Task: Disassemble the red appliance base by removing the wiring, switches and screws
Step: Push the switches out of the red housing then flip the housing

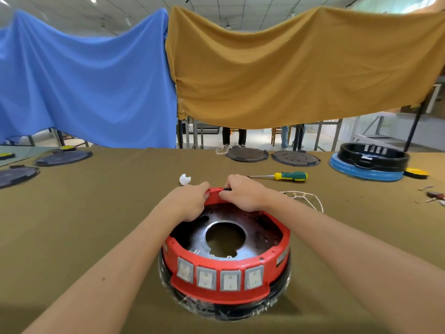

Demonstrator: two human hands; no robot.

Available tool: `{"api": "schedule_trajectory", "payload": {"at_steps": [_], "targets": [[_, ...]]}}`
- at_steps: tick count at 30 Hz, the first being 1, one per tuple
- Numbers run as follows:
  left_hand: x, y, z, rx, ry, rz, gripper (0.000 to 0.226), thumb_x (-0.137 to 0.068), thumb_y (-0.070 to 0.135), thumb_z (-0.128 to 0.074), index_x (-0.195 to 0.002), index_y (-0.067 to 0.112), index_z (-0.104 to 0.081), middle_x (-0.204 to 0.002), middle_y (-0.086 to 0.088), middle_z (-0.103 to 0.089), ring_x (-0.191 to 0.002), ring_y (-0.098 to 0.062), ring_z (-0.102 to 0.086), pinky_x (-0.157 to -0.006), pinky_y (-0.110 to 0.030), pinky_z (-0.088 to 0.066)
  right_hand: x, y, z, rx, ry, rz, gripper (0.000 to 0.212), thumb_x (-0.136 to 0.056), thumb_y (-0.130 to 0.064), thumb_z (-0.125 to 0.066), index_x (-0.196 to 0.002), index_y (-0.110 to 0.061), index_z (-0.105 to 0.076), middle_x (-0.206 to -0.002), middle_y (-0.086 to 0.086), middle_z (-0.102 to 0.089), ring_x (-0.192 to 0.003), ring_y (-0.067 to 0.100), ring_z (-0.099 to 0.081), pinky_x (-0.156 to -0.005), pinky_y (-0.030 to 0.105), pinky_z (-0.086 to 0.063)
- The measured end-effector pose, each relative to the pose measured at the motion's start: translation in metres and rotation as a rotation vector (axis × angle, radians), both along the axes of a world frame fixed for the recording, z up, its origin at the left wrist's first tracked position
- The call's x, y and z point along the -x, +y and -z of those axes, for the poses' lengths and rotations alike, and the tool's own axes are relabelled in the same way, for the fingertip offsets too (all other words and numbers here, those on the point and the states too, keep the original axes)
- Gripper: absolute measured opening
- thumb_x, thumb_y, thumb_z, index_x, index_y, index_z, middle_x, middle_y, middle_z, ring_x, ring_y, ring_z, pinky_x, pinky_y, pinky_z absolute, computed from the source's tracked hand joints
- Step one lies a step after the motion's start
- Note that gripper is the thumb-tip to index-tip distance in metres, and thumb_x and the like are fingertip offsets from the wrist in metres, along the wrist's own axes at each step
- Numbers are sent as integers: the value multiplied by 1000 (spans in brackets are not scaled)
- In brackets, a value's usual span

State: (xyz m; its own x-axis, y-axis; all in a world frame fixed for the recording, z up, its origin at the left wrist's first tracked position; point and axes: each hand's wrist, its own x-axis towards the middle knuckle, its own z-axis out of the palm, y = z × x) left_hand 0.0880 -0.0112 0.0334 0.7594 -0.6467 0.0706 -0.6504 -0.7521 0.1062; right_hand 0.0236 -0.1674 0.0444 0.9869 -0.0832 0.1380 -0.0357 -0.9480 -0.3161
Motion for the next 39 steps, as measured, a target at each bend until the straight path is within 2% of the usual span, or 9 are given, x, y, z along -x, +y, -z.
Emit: {"api": "schedule_trajectory", "payload": {"at_steps": [4,11,17,20,23,26,29,33,39], "targets": [[-2,0,0,8,-9,12,17,-106,28,-29,-100,16,-38,-93,-9,-56,-83,-29,-51,-73,-38,-40,-1,1,1,25,-26,-26,38,-98,-28,-46,-65,-20,-27,-68,0,-30,-77,26,-35,-55,34,-22],[-1,0,1,8,-35,26,19,-106,28,-28,-103,14,-40,-80,-1,-48,-81,-27,-50,-70,-36,-36,0,-1,0,-16,-12,-10,37,-100,-33,-47,-70,-12,-41,-73,6,-46,-80,29,-46,-68,37,-33],[-3,6,-2,36,16,73,15,-106,26,-31,-104,17,-43,-80,-1,-50,-79,-25,-51,-69,-34,-35,33,-39,-21,-709,-215,190,28,-103,-30,-48,-112,-6,-58,-92,5,-59,-79,17,-56,-71,32,-50],[-3,10,-4,0,48,94,13,-105,29,-34,-106,20,-44,-88,-4,-55,-82,-24,-53,-73,-35,-38,63,-77,-12,-379,-17,272,21,-96,-21,-55,-93,-2,-63,-76,10,-59,-69,22,-56,-66,36,-50],[-1,12,-11,-19,100,139,21,-101,37,-44,-120,28,-45,-109,-1,-60,-97,-20,-56,-85,-35,-43,89,-88,8,3,285,293,35,-93,-37,-62,-71,-10,-57,-64,4,-59,-63,21,-58,-58,29,-46],[8,7,-20,93,153,240,46,-96,41,-55,-138,36,-37,-129,9,-51,-120,-14,-51,-107,-38,-39,98,-83,28,176,316,271,34,-99,-39,-56,-80,-11,-55,-78,2,-58,-79,22,-58,-63,29,-43],[13,0,-22,173,172,300,33,-97,38,-56,-129,38,-48,-125,15,-55,-123,-9,-50,-109,-36,-38,100,-77,34,215,282,228,22,-104,-26,-47,-92,-8,-53,-91,9,-59,-82,24,-57,-67,34,-45],[15,-4,-16,261,156,318,20,-97,30,-58,-117,31,-58,-115,12,-64,-112,-11,-57,-103,-37,-42,98,-71,19,-139,33,203,23,-107,-25,-39,-105,-5,-49,-90,9,-57,-75,19,-52,-66,36,-45],[20,1,-13,329,205,362,19,-92,34,-64,-110,33,-61,-102,15,-64,-97,-2,-58,-91,-23,-44,82,-67,-9,-732,-234,91,12,-96,-21,-65,-100,-11,-72,-76,-3,-61,-50,-6,-51,-52,10,-44]]}}
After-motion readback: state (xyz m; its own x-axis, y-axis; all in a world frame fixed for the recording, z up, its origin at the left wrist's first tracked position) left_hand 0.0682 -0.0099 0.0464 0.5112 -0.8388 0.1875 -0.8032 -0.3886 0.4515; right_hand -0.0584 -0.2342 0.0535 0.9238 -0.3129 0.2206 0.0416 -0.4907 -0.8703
